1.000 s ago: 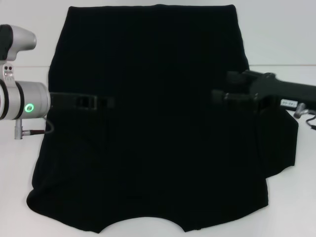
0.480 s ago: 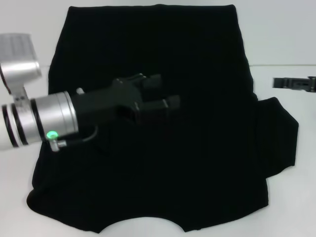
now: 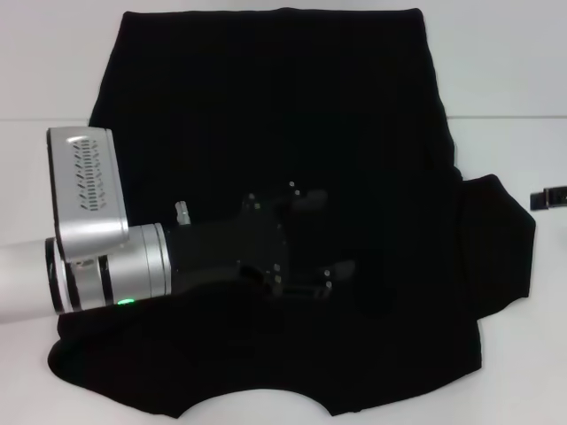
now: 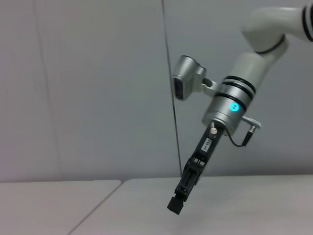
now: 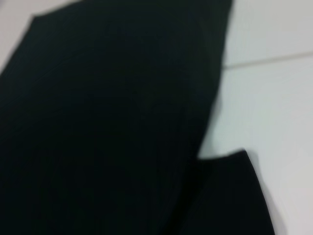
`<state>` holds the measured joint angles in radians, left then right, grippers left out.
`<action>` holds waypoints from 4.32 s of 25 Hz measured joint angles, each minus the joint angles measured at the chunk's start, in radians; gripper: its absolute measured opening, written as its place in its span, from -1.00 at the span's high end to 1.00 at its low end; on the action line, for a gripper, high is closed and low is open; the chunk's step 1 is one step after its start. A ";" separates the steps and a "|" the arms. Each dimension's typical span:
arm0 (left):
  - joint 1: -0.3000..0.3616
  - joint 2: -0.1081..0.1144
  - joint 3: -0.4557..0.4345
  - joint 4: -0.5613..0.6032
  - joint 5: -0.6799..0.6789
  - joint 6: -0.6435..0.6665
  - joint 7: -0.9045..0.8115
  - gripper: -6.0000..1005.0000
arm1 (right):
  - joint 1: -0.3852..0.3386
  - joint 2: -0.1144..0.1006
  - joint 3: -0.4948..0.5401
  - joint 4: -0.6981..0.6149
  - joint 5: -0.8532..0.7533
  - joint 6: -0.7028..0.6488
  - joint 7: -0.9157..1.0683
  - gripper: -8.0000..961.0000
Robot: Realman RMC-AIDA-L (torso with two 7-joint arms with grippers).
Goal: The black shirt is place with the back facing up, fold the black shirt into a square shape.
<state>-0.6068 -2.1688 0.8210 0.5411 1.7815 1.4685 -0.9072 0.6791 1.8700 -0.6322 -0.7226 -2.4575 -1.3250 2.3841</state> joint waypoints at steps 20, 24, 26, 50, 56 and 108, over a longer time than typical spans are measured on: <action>-0.005 0.000 0.006 -0.003 0.002 -0.025 0.003 -0.86 | 0.031 0.021 -0.019 0.097 -0.101 0.003 0.038 -0.90; -0.006 0.000 0.006 -0.003 0.002 -0.025 -0.017 -0.86 | 0.033 0.022 -0.029 0.113 -0.101 0.010 0.041 -0.90; -0.007 0.001 0.006 -0.003 0.002 -0.026 -0.018 -0.86 | 0.035 0.024 -0.029 0.121 -0.101 0.018 0.041 -0.90; -0.003 0.001 -0.002 -0.003 0.001 -0.038 -0.018 -0.86 | 0.053 0.050 -0.058 0.152 -0.101 0.090 0.040 -0.58; -0.002 0.001 -0.002 -0.003 0.001 -0.038 -0.018 -0.86 | 0.053 0.055 -0.078 0.152 -0.101 0.091 0.039 -0.10; -0.007 0.002 0.001 -0.011 -0.008 -0.042 -0.053 -0.85 | 0.073 0.079 0.055 0.126 0.088 0.102 -0.138 0.97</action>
<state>-0.6134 -2.1673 0.8219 0.5297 1.7733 1.4265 -0.9606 0.7526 1.9488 -0.5772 -0.5963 -2.3698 -1.2227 2.2463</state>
